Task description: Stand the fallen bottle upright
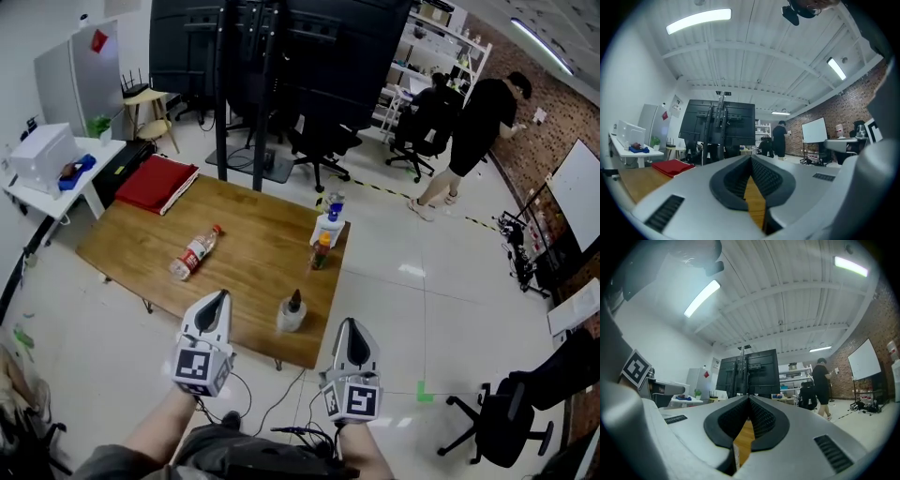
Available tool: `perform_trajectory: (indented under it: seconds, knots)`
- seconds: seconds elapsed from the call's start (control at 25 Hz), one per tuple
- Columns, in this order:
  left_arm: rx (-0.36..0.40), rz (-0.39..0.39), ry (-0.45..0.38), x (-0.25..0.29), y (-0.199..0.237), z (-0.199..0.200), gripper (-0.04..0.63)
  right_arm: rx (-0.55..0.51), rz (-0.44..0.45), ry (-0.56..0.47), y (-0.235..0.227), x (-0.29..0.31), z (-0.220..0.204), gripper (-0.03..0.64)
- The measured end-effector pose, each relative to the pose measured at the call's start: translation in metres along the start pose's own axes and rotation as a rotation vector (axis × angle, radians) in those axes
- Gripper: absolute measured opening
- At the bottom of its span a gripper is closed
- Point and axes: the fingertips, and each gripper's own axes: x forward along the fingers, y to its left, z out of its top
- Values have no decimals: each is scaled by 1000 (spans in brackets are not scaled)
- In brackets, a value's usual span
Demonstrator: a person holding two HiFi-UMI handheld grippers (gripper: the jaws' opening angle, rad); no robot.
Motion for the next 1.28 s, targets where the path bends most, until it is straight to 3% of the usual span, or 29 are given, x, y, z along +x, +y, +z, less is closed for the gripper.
perform_trajectory:
  seconds: [0.4, 0.6, 0.92, 1.12, 1.28]
  knots:
    - [-10, -70, 27, 7, 99, -8, 31, -19, -74, 33, 93, 32, -3, 6]
    - [-32, -57, 55, 10, 120, -23, 31, -95, -5, 38, 133, 35, 2, 6]
    - [-17, -90, 71, 13, 95, -32, 31, -153, 32, 65, 139, 28, -5, 6]
    - [6, -126, 73, 22, 61, -26, 31, -105, 58, 66, 129, 27, -7, 6]
    - [7, -106, 56, 32, 46, -17, 31, -77, 61, 53, 108, 26, -9, 6]
